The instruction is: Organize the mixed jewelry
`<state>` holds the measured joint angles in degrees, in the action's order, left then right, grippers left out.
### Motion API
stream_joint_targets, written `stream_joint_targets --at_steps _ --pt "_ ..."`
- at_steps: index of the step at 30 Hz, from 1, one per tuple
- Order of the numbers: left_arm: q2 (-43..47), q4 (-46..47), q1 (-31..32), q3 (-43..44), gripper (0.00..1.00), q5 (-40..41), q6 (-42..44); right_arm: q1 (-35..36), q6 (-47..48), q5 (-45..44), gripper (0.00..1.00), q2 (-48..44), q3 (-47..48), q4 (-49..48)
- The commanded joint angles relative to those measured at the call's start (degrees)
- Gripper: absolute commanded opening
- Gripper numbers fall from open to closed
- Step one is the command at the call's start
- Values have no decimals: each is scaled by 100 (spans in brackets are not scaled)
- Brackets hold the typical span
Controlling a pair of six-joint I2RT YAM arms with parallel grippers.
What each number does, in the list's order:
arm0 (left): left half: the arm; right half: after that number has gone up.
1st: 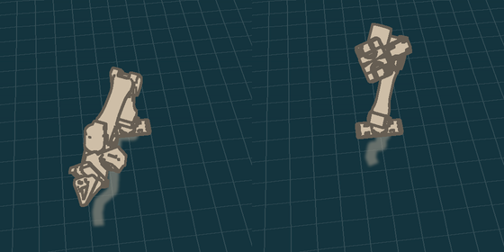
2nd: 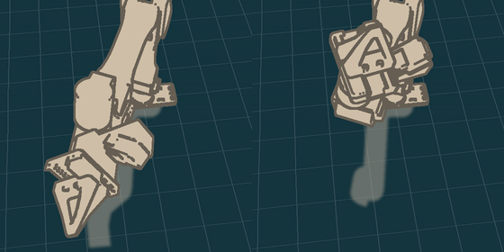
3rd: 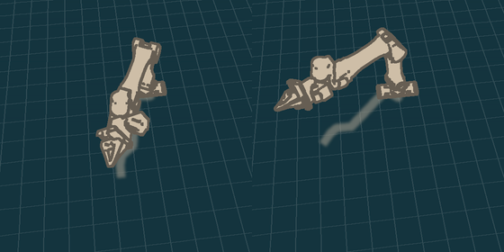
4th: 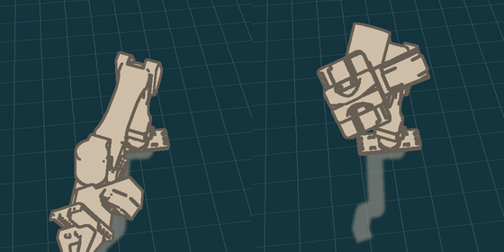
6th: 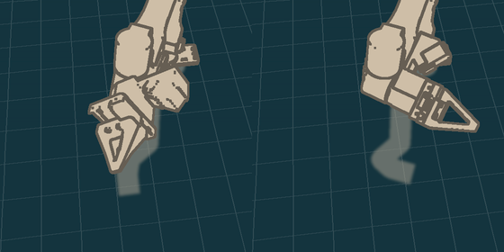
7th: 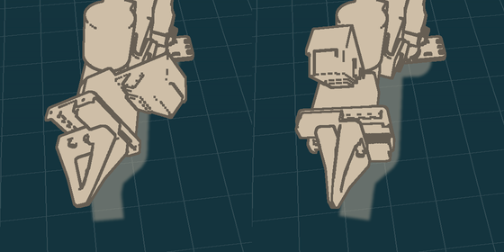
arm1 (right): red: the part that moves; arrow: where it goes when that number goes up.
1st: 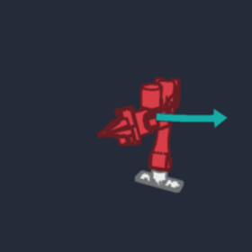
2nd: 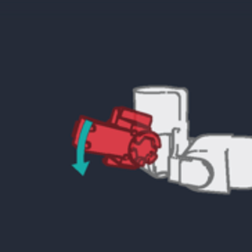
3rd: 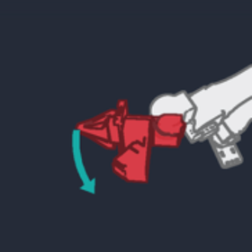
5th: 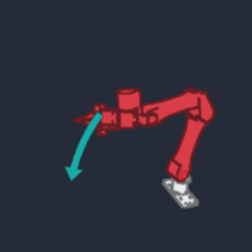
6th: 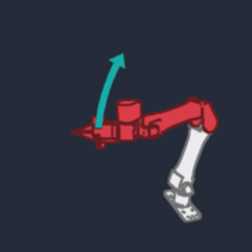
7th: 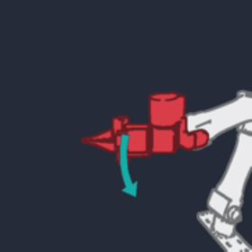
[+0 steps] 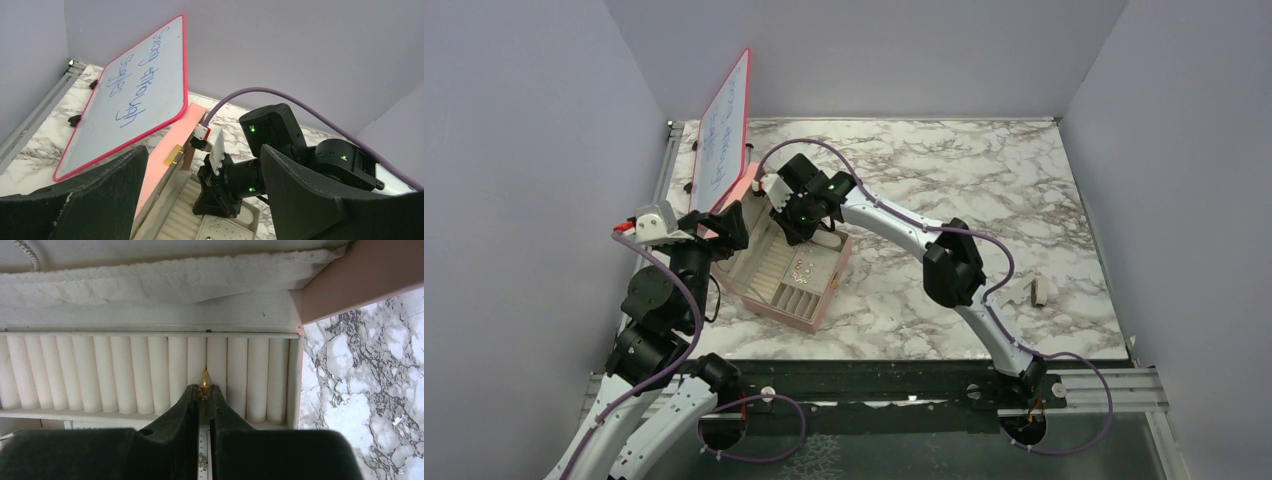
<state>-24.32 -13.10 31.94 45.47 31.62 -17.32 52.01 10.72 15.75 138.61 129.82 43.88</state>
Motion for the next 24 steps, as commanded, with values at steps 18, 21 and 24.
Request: stream_joint_targets --at_steps 18,21,24 --pt "28 -25 -24 -78 84 102 -87 22 -933 -228 34 -835 -1220 -1439" --pt "31 -26 -26 -82 84 116 -87 24 -965 -246 36 -828 -1254 -1459" --pt "32 -26 -22 -91 84 115 -87 28 -1013 -333 37 -871 -1327 -1529"
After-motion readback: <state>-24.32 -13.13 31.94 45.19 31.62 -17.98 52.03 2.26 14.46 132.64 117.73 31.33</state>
